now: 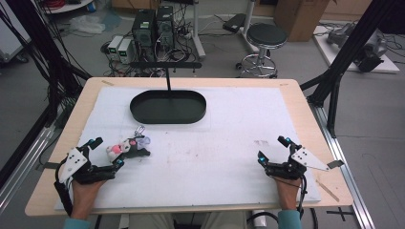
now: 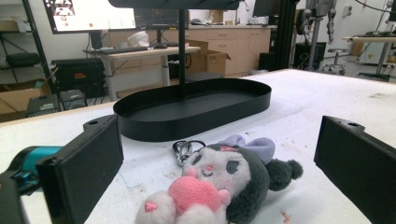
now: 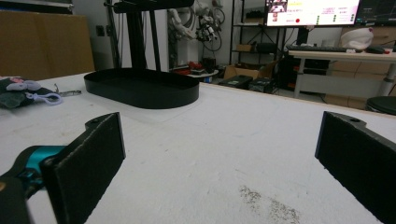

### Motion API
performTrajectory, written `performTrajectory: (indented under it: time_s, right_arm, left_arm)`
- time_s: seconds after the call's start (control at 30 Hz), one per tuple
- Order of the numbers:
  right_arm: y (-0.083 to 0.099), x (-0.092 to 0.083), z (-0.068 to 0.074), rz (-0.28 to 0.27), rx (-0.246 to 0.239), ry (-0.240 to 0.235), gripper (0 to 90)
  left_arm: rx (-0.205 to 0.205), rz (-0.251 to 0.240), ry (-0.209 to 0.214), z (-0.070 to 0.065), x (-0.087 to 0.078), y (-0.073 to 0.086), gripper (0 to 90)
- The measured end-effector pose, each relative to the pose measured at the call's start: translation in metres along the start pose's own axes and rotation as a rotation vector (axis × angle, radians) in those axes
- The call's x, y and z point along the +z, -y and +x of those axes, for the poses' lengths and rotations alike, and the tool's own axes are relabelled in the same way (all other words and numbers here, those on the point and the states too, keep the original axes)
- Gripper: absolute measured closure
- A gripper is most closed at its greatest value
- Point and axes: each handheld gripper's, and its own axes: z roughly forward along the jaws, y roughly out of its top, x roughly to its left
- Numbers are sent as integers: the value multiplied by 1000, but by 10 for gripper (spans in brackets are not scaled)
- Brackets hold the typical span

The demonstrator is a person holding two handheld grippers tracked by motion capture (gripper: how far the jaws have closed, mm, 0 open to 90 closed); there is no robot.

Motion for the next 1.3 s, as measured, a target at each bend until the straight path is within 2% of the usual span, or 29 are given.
performTrajectory:
  time_s: [0.53, 0.6, 0.63, 0.73, 0.83, 0.93, 1.0, 1.03, 1.1, 1.13, 1.17, 1.23, 1.3]
  right_arm:
    - [0, 0, 0, 4, -1, 0, 7]
    - [0, 0, 0, 4, 0, 1, 7]
    - [0, 0, 0, 4, 0, 2, 7]
    - [0, 0, 0, 3, -1, 1, 7]
    - [0, 0, 0, 3, 5, 2, 7]
    - [0, 0, 0, 0, -9, 2, 7]
    - [0, 0, 0, -2, -12, 2, 7]
    - [0, 0, 0, -2, -8, 2, 7]
    - [0, 0, 0, -5, -13, 3, 7]
    - [0, 0, 0, -3, -14, 2, 7]
    - [0, 0, 0, -3, -14, 2, 7]
    - [0, -1, 1, -2, -11, 2, 7]
    - [0, -1, 1, -2, -11, 2, 7]
  left_arm:
    - [-13, 13, 0, 2, 0, -1, 17]
    - [-11, 16, 7, 2, -1, -1, 17]
    - [-6, 27, 36, 3, -4, -2, 17]
    - [-17, 41, 46, 5, -6, -5, 17]
    - [-23, 34, 55, 9, -9, -13, 17]
    - [-11, 51, 75, 14, -10, -25, 17]
    - [3, 53, 72, 16, -11, -28, 17]
    - [6, 66, 97, 19, -11, -35, 17]
    - [11, 75, 99, 21, -11, -38, 17]
    - [18, 100, 121, 25, -10, -45, 17]
    - [18, 100, 121, 25, -10, -45, 17]
    - [29, 154, 161, 30, -7, -56, 17]
    - [33, 190, 173, 33, -5, -61, 17]
